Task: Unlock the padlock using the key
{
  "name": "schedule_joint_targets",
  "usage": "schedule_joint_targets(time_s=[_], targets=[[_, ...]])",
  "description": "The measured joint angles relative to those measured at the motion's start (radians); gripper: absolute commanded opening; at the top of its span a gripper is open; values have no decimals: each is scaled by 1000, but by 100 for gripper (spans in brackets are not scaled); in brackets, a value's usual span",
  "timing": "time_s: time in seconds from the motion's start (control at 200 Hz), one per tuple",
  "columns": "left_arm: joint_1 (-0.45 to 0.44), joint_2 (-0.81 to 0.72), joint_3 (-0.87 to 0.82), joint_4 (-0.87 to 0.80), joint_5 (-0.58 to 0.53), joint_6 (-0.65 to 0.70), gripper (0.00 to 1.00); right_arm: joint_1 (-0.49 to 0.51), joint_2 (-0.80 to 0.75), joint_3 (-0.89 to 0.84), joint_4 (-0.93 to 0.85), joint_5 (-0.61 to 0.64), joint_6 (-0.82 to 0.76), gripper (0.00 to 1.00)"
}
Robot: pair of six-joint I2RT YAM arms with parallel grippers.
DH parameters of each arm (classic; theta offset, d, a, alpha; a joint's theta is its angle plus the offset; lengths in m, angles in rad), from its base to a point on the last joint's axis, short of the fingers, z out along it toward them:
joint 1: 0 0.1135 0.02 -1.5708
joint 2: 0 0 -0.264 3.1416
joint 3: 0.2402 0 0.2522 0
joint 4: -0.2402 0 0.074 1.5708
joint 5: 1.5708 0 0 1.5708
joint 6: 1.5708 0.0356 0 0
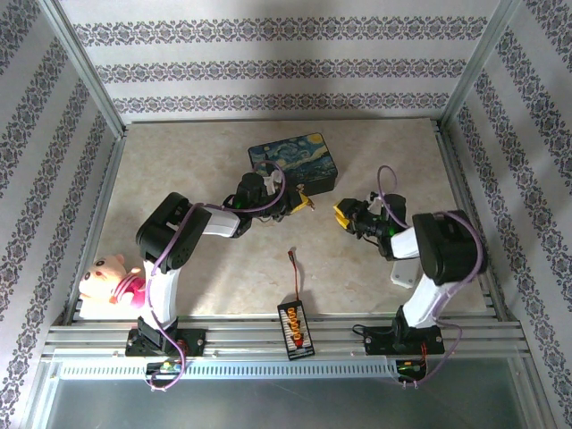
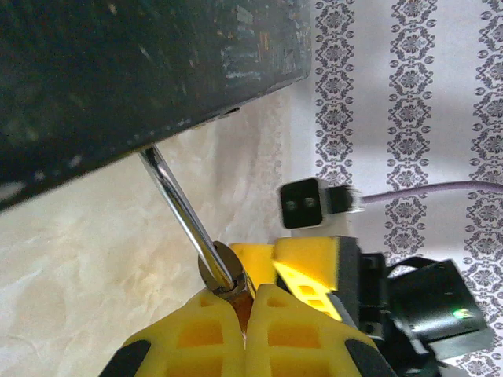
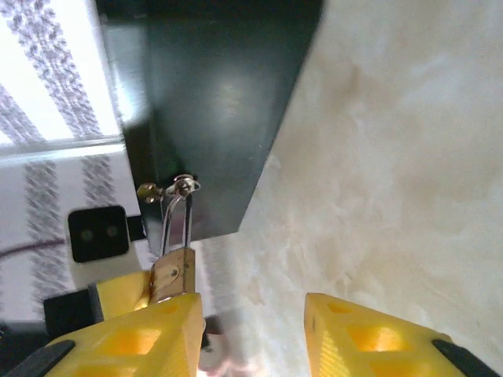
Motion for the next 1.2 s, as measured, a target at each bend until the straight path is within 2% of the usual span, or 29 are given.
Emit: schedule_joint_targets(time_s=[0.105, 0.19, 0.225, 0.435, 0.605, 0.79, 0.924, 1.199], targets=[[0, -5, 8, -36, 4, 15, 0, 45, -175, 31, -289, 110, -229, 32], [0, -10, 18, -71, 5, 26, 0, 122, -282, 95, -509, 220, -403, 22], [0, -11, 23, -88, 5, 32, 0, 156, -319, 124, -586, 266, -467, 22], [0, -20, 46, -172, 8, 64, 0, 306, -411, 232, -864, 475, -743, 22], [1, -24, 62, -221, 8, 84, 0, 376, -403, 262, -966, 583, -850, 22], [5, -31, 94, -316, 8, 116, 0, 451, -350, 303, -995, 672, -927, 24], [7, -34, 114, -371, 13, 128, 0, 483, -331, 315, -1001, 700, -968, 24], [8, -34, 124, -396, 16, 134, 0, 484, -331, 332, -1010, 710, -1015, 24]])
